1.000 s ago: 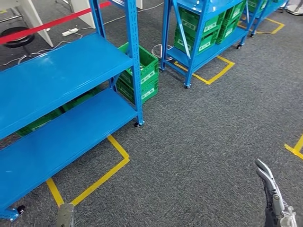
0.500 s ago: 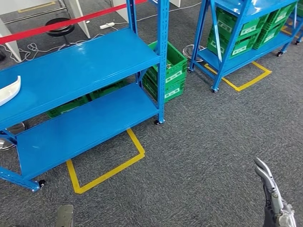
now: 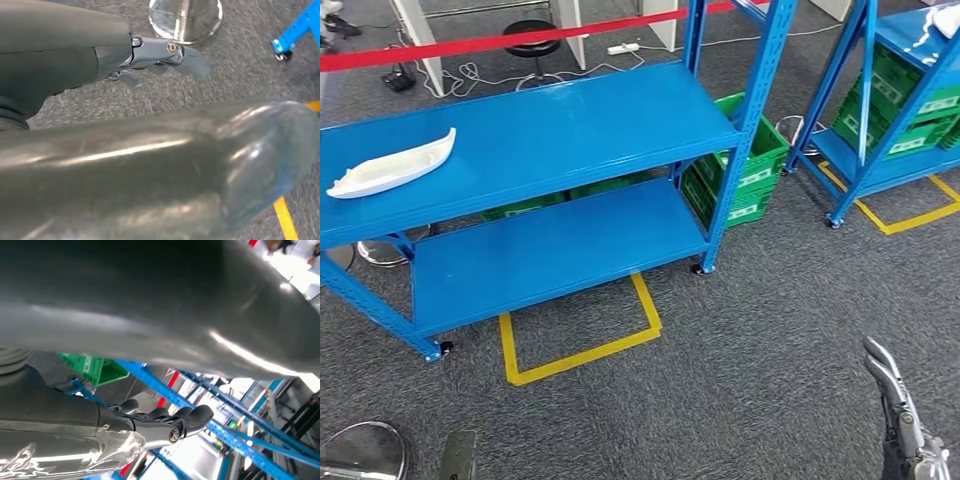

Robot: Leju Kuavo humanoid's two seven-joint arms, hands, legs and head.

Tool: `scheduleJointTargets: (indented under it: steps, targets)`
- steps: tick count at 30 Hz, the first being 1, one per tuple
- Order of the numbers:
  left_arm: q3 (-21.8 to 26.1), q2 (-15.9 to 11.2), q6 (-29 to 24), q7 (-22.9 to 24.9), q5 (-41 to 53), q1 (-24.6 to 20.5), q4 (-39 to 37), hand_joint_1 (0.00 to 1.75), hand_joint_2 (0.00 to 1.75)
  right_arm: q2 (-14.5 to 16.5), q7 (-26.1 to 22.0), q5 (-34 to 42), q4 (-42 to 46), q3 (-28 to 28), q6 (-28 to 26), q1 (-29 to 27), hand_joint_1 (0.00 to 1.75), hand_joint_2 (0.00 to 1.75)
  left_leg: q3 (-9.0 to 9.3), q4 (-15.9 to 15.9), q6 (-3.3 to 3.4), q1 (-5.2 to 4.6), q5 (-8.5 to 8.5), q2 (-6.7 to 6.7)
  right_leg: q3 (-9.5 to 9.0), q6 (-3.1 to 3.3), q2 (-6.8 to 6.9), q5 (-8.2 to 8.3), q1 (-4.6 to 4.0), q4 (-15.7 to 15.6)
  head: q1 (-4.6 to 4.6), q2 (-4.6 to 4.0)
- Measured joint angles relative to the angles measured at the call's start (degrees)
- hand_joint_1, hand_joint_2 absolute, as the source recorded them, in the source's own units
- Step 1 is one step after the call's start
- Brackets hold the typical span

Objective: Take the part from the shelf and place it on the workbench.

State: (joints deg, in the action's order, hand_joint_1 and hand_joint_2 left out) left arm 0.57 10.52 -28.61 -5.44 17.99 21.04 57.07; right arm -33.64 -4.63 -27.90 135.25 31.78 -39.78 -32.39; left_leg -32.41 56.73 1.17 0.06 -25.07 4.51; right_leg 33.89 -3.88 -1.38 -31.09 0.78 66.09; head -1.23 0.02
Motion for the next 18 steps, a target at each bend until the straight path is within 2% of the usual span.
scheduleJointTargets:
  steps: [1, 2, 3, 4, 5, 6, 7, 8, 9, 10, 11, 12, 13, 14, 15, 16, 17, 18]
  targets:
    - [0.01, 0.02, 0.0, 0.0, 0.0, -0.03, 0.0, 0.0, 0.0, 0.0, 0.0, -0.01, -0.01, 0.0, 0.0, -0.01, 0.0, 0.0, -0.04, 0.15, -0.23, -0.05, -0.03, 0.77, -1.61, -0.01, -1.7, 1.61, 0.28, -3.95, -0.01, 0.0]
    - [0.03, 0.03, -0.01, -0.01, -0.01, -0.07, 0.0, 0.0, 0.0, -0.01, 0.02, 0.0, -0.02, 0.0, 0.0, -0.04, 0.0, 0.0, -0.21, 0.22, -0.57, -0.06, 0.03, 1.48, -2.75, 0.04, -3.07, 2.5, 0.48, -6.65, 0.01, 0.0]
    - [0.05, 0.04, -0.01, -0.02, -0.01, -0.06, -0.01, 0.0, 0.0, -0.01, 0.03, 0.01, -0.03, 0.0, 0.0, -0.04, 0.0, 0.0, -0.49, 0.23, -0.98, -0.06, 0.17, 2.17, -3.32, 0.22, -4.04, 2.68, 0.57, -7.95, 0.02, 0.0]
    - [0.07, 0.04, -0.02, -0.03, -0.01, -0.02, -0.02, 0.0, 0.0, -0.01, 0.04, 0.01, -0.04, 0.0, 0.0, -0.02, 0.0, 0.0, -0.83, 0.18, -1.45, 0.0, 0.39, 2.89, -3.46, 0.51, -4.18, 2.52, 0.54, -8.19, 0.03, 0.0]
    - [0.08, 0.04, -0.03, -0.05, -0.01, 0.07, -0.03, 0.0, 0.0, -0.01, 0.05, 0.02, -0.04, -0.01, 0.0, 0.01, 0.0, 0.0, -1.06, 0.01, -1.87, 0.13, 0.65, 3.59, -3.49, 0.94, -3.38, 2.66, 0.51, -8.17, 0.05, 0.0]
    - [0.09, 0.05, -0.03, -0.06, -0.01, 0.17, -0.04, 0.0, 0.0, -0.01, 0.04, 0.01, -0.04, -0.01, 0.01, 0.09, 0.0, 0.0, -1.28, 0.14, -2.21, 0.14, 0.56, 3.37, -3.59, 1.4, -2.61, 2.81, 0.51, -8.3, 0.05, 0.0]
    - [0.08, 0.05, -0.04, -0.07, 0.0, 0.2, -0.05, 0.0, 0.0, -0.01, 0.04, 0.01, -0.02, -0.02, 0.01, 0.1, 0.0, 0.0, -1.77, 1.05, -2.51, 0.07, -0.16, 2.23, -3.67, 1.8, -1.77, 2.98, 0.56, -8.5, 0.27, 0.0]
    - [0.08, 0.05, -0.04, -0.07, 0.0, 0.16, -0.05, 0.0, 0.0, -0.01, 0.03, -0.01, 0.0, -0.02, 0.02, 0.06, 0.0, 0.0, -2.74, 3.15, -2.77, -0.04, -1.61, 0.5, -3.73, 2.12, -0.85, 3.11, 0.6, -8.71, 0.46, 0.0]
    - [0.07, 0.06, -0.04, -0.07, 0.0, 0.09, -0.06, 0.0, 0.0, -0.01, 0.03, -0.01, 0.02, -0.02, 0.02, 0.01, 0.0, 0.0, -4.26, 6.44, -2.98, -0.12, -3.62, -1.59, -3.76, 2.32, 0.05, 3.13, 0.49, -8.77, 0.66, 0.0]
    - [0.07, 0.06, -0.04, -0.07, 0.0, -0.01, -0.07, 0.0, 0.0, -0.01, 0.02, -0.01, 0.03, -0.02, 0.02, -0.07, 0.0, 0.0, -6.14, 10.53, -3.17, -0.11, -5.71, -2.95, -3.75, 2.45, 0.98, 3.08, 0.4, -8.8, 0.85, 0.0]
    - [0.07, 0.05, -0.04, -0.07, 0.0, -0.08, -0.07, 0.0, 0.0, -0.01, 0.02, 0.03, 0.03, -0.02, 0.02, -0.1, 0.0, 0.0, -7.8, 14.14, -3.29, -0.06, -7.15, -3.57, -3.74, 2.52, 1.71, 2.88, 0.3, -8.81, 0.82, 0.0]
    - [0.08, 0.05, -0.04, -0.07, -0.02, -0.07, -0.07, 0.0, 0.0, -0.01, 0.19, 0.49, 0.02, -0.01, 0.01, -0.08, 0.0, 0.0, -8.67, 16.23, -3.32, -0.03, -7.53, -3.79, -3.8, 2.54, 2.37, 2.66, 0.24, -8.81, 0.84, 0.0]
    - [0.09, 0.04, -0.04, -0.1, -0.07, -0.04, -0.11, 0.0, 0.0, -0.01, 0.59, 1.6, 0.01, -0.01, 0.01, -0.03, 0.0, 0.0, -8.41, 16.16, -3.27, -0.04, -6.8, -3.84, -3.84, 2.52, 2.91, 2.39, 0.19, -8.83, 0.84, 0.0]
    - [0.11, 0.03, -0.04, -0.2, -0.15, -0.01, -0.19, 0.0, 0.0, -0.01, 1.07, 3.07, -0.02, -0.01, 0.01, 0.01, 0.0, 0.0, -6.91, 13.74, -3.09, -0.07, -5.12, -3.88, -3.99, 2.45, 3.29, 2.07, 0.16, -8.84, 0.83, 0.0]
    - [0.15, 0.01, -0.04, -0.39, -0.3, 0.02, -0.31, 0.0, 0.0, -0.02, 1.49, 4.68, -0.06, -0.01, 0.01, 0.09, 0.0, 0.0, -4.51, 9.83, -2.74, -0.15, -3.21, -4.1, -4.26, 2.33, 3.77, 1.83, 0.14, -8.86, 0.85, 0.0]
    - [0.22, -0.02, -0.03, -0.7, -0.44, -0.04, -0.49, 0.0, 0.0, -0.01, 1.69, 6.02, -0.11, -0.01, 0.01, 0.14, 0.0, 0.0, -2.01, 5.64, -2.31, -0.33, -2.05, -4.53, -4.53, 2.14, 4.13, 1.51, 0.02, -8.84, 0.83, 0.0]
    - [0.28, -0.03, -0.03, -1.04, -0.57, -0.16, -0.72, 0.0, 0.0, -0.02, 1.63, 6.82, -0.18, -0.01, 0.02, 0.16, 0.0, 0.0, -0.07, 2.38, -1.88, -0.48, -1.57, -4.96, -4.87, 1.88, 4.36, 1.22, -0.06, -8.88, 0.81, 0.0]
    - [0.33, -0.03, -0.03, -1.37, -0.65, -0.29, -0.95, 0.0, 0.0, -0.02, 1.48, 7.32, -0.23, -0.02, 0.02, 0.2, 0.0, 0.0, 1.08, 0.36, -1.46, -0.63, -1.75, -5.33, -5.27, 1.55, 4.51, 1.04, -0.13, -9.0, 0.81, 0.0]
